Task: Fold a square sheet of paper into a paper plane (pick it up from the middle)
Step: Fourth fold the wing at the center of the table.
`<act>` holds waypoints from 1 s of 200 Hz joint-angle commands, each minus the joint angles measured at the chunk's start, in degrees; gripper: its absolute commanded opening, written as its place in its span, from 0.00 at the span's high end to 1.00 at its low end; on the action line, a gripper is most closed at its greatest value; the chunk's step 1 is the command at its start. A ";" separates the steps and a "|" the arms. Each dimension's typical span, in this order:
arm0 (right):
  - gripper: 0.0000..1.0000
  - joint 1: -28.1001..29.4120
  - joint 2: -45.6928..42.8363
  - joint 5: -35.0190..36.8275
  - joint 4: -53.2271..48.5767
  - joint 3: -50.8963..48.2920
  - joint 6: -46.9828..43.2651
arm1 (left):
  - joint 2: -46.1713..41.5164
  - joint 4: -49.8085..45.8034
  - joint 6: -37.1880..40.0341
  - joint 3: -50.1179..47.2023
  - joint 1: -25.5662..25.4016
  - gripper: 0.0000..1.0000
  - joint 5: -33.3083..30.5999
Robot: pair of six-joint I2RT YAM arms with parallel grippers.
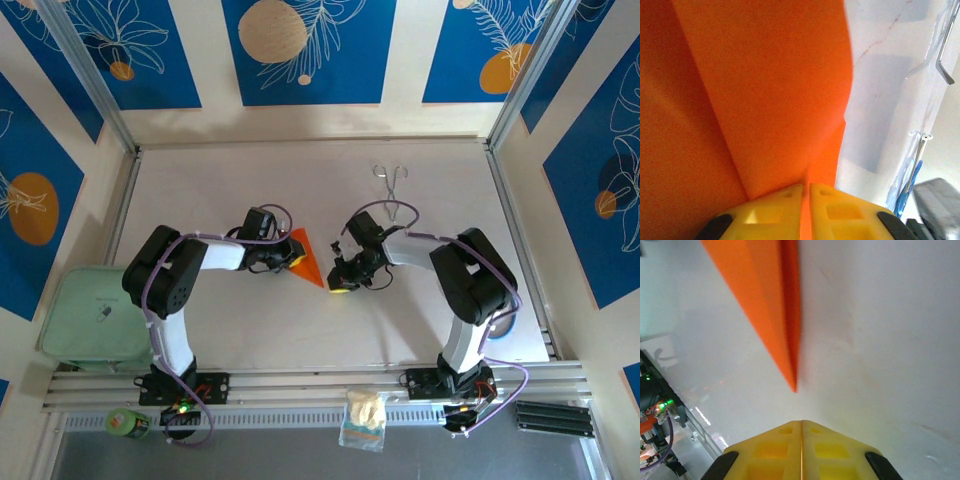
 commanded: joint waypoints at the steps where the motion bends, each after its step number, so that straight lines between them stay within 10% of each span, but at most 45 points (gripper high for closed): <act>1: 0.93 0.06 -3.13 -1.37 2.11 2.53 0.18 | 3.37 -8.96 1.28 -1.67 0.47 0.85 -5.55; 200: 0.98 2.93 11.97 8.86 1.64 9.40 0.57 | 0.10 -7.70 3.75 3.19 0.55 0.81 -0.12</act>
